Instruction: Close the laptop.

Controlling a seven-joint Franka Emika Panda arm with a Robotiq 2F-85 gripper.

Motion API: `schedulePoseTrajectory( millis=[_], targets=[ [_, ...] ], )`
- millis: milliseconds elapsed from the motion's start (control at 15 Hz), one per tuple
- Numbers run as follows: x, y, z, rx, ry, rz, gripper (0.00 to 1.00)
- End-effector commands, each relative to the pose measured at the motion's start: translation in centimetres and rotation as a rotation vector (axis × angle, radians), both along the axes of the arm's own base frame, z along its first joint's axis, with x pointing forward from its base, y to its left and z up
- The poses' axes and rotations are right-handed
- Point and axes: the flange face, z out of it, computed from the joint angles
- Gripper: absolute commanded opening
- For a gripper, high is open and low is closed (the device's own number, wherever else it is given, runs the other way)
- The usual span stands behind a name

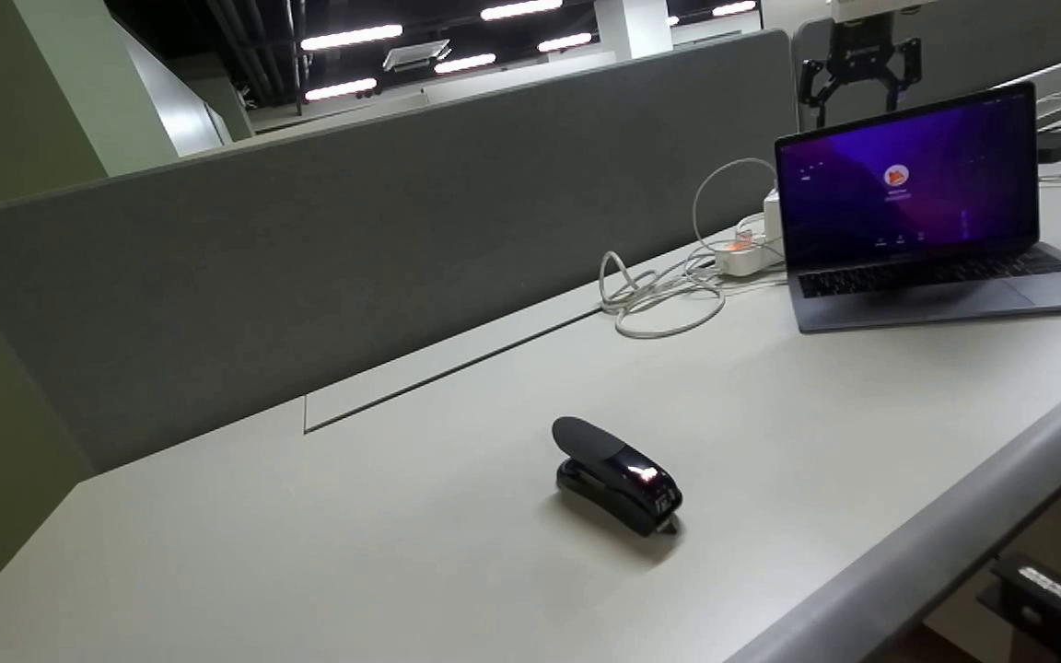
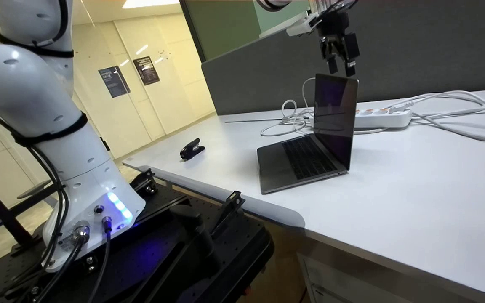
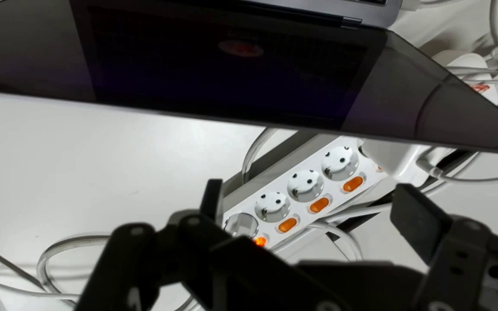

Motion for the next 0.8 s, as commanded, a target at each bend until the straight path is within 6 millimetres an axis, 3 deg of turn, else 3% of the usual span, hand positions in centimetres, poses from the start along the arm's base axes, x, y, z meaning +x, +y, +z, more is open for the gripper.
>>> schedulePoseTrajectory(
  millis=[0, 533, 733],
  targets=[
    [0.0, 1.0, 0.1, 0.032, 0.005, 0.040, 1.00],
    [-0.6, 2.5, -0.9, 0.079, 0.027, 0.070, 1.00],
    [-1.9, 3.8, -0.7, 0.105, 0.019, 0.035, 1.00]
  ],
)
